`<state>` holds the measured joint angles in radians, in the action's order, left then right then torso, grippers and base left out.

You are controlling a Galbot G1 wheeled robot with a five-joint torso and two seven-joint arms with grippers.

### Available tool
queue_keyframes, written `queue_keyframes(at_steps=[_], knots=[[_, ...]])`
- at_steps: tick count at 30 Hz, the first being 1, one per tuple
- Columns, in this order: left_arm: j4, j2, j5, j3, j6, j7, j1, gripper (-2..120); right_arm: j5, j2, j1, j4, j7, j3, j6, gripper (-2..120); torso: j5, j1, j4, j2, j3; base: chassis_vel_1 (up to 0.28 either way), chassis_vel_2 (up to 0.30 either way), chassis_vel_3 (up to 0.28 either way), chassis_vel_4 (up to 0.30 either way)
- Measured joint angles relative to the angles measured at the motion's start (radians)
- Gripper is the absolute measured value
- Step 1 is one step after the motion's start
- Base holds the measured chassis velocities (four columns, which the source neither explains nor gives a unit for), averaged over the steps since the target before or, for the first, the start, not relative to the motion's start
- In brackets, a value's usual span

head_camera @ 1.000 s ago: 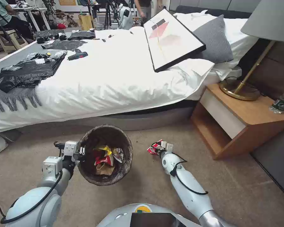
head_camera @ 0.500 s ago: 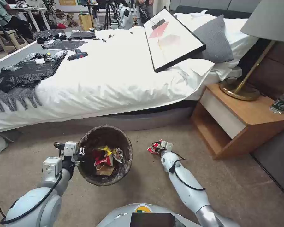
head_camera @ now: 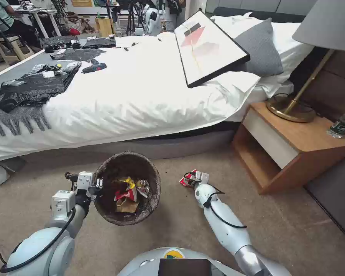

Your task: Pick up the trash bin, then pick up the garbage from the floor and place it into the trash bin.

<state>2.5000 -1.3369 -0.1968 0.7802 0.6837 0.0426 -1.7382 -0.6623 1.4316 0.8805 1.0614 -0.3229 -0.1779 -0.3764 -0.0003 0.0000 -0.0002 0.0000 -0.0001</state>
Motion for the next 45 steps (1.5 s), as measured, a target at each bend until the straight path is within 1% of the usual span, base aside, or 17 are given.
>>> queue_keyframes(at_steps=[4,5,8,9,11,14,26,29,31,32,33,36,37,40,41,42,45], knots=[[0.0,-0.001,0.001,-0.003,-0.003,0.002,0.004,3,0.001,0.001,0.001,-0.009,0.001,-0.001,0.004,59,0.0002,0.0,0.0004,0.0,0.0,0.0,0.0,0.0,0.0],[0.0,-0.001,0.001,-0.003,-0.003,0.002,0.004,3,0.001,0.001,0.001,-0.009,0.001,-0.001,0.004,59,0.0002,0.0,0.0004,0.0,0.0,0.0,0.0,0.0,0.0],[0.0,0.0,0.001,-0.003,-0.004,0.002,0.007,3,0.002,0.001,0.0,-0.014,0.005,-0.002,0.006,43,0.0003,0.0,0.0004,0.0,0.0,0.0,0.0,0.0,0.0],[0.0,0.0,0.001,-0.003,-0.004,0.002,0.007,3,0.002,0.001,0.0,-0.014,0.005,-0.002,0.006,43,0.0003,0.0,0.0004,0.0,0.0,0.0,0.0,0.0,0.0],[0.0,0.001,0.002,-0.004,-0.006,0.002,0.01,3,0.005,0.001,0.0,-0.019,0.007,-0.002,0.008,34,0.0007,0.0,0.0006,0.0,0.0,0.0,0.0,0.0,0.0],[0.0,0.002,0.002,-0.005,-0.007,0.002,0.012,3,0.008,0.001,-0.001,-0.021,0.008,-0.002,0.009,30,0.0006,0.0,0.0005,0.0,0.0,0.0,0.0,0.0,0.0],[0.0,0.012,-0.002,-0.005,-0.01,0.003,0.019,3,0.037,0.0,0.001,-0.029,0.014,-0.009,0.022,3,0.0001,0.0,0.0,0.0,0.0,0.0,0.0,0.0,0.0],[0.0,0.013,-0.004,-0.005,-0.01,0.003,0.018,3,0.043,-0.006,0.009,-0.012,0.018,-0.011,0.022,3,0.0003,0.0,0.0002,0.0,0.0,0.0,0.0,0.0,0.0],[0.0,0.016,-0.006,-0.004,-0.01,0.002,0.018,3,0.042,-0.019,0.023,0.027,0.029,-0.012,0.019,3,0.0003,0.0,0.0001,0.0,0.0,0.0,0.0,0.0,0.0],[0.0,0.018,-0.009,-0.004,-0.01,0.001,0.018,3,0.041,-0.035,0.041,0.077,0.044,-0.013,0.017,3,0.0002,0.0,0.0,0.0,0.0,0.0,0.0,0.0,0.0],[0.0,0.018,-0.009,-0.004,-0.01,0.001,0.018,3,0.041,-0.035,0.041,0.077,0.044,-0.013,0.017,3,0.0002,0.0,0.0,0.0,0.0,0.0,0.0,0.0,0.0],[0.0,0.022,-0.016,-0.001,-0.01,0.001,0.014,3,0.04,-0.074,0.086,0.221,0.058,-0.013,0.006,2,0.0002,0.0,0.0,0.0,0.0,0.0,0.0,0.0,0.0],[0.0,0.022,-0.016,-0.001,-0.01,0.001,0.014,3,0.04,-0.074,0.086,0.221,0.058,-0.013,0.006,2,0.0002,0.0,0.0,0.0,0.0,0.0,0.0,0.0,0.0],[0.0,0.027,-0.022,0.002,-0.009,0.001,0.008,3,0.064,-0.111,0.128,0.344,0.064,-0.022,0.002,2,0.0001,0.0,0.0004,0.0,0.0,0.0,0.0,0.0,0.0],[0.0,0.031,-0.026,0.004,-0.008,0.0,0.006,3,0.076,-0.128,0.147,0.407,0.065,-0.028,0.001,2,0.0006,0.0,0.0,0.0,0.0,0.0,0.0,0.0,0.0],[0.0,0.031,-0.026,0.004,-0.008,0.0,0.006,3,0.076,-0.128,0.147,0.407,0.065,-0.028,0.001,2,0.0006,0.0,0.0,0.0,0.0,0.0,0.0,0.0,0.0],[0.0,0.038,-0.032,0.007,-0.008,0.0,0.0,3,0.087,-0.177,0.194,0.583,0.063,-0.051,-0.01,2,0.0005,0.0,0.0002,0.0,0.0,0.0,0.0,0.0,0.0]])
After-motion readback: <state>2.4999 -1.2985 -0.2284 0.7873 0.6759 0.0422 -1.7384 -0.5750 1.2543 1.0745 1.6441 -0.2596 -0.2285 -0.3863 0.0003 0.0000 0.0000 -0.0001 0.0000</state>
